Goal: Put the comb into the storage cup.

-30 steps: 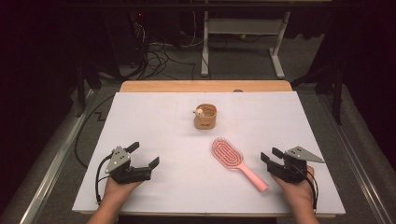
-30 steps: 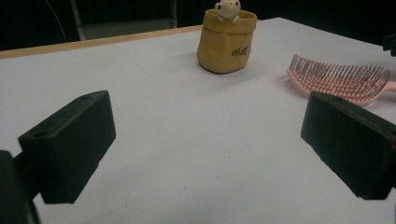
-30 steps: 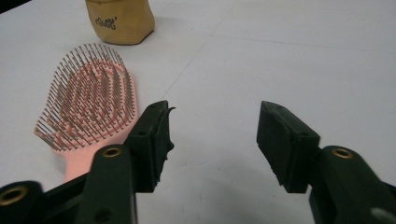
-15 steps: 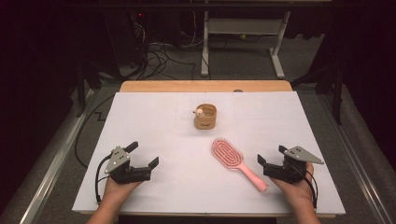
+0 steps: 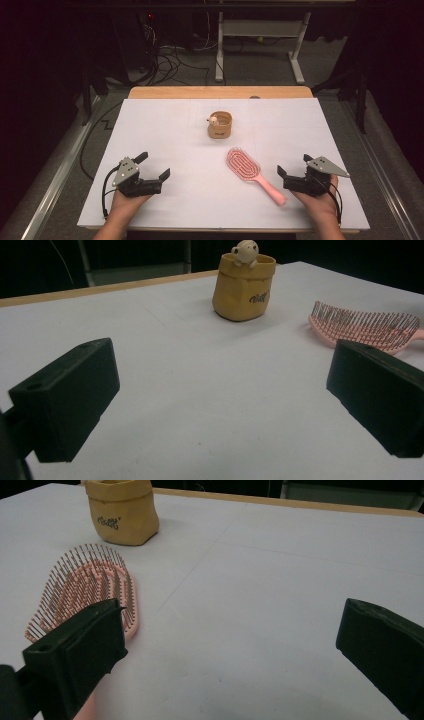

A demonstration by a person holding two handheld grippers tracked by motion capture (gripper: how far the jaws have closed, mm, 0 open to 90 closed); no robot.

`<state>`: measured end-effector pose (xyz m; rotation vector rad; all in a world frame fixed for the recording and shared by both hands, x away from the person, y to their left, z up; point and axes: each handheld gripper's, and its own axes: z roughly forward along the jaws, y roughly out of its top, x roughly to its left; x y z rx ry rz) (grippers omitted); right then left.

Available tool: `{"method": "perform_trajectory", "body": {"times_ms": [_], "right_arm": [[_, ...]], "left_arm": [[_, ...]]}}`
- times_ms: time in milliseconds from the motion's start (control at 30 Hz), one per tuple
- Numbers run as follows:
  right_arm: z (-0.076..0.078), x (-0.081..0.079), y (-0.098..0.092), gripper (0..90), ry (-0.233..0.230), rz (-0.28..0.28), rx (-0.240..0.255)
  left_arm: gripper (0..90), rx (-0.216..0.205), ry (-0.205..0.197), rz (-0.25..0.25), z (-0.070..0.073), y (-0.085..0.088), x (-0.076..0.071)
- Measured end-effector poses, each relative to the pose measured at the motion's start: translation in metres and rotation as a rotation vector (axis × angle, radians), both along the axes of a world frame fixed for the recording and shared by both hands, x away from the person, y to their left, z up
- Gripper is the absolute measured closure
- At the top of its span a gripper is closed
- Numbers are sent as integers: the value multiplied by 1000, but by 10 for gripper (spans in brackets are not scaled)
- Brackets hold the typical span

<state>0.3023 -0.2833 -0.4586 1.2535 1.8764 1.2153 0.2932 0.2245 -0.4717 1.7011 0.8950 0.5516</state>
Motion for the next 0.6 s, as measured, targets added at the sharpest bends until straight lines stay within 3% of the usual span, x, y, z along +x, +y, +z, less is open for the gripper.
{"method": "perform_trajectory", "body": {"times_ms": [333, 600], "right_arm": [[4, -1, 1, 2, -14, 4, -30], [4, 0, -2, 2, 41, -12, -75]], "left_arm": [[17, -13, 8, -10, 3, 2, -1], [20, 9, 11, -13, 3, 0, -1]]}}
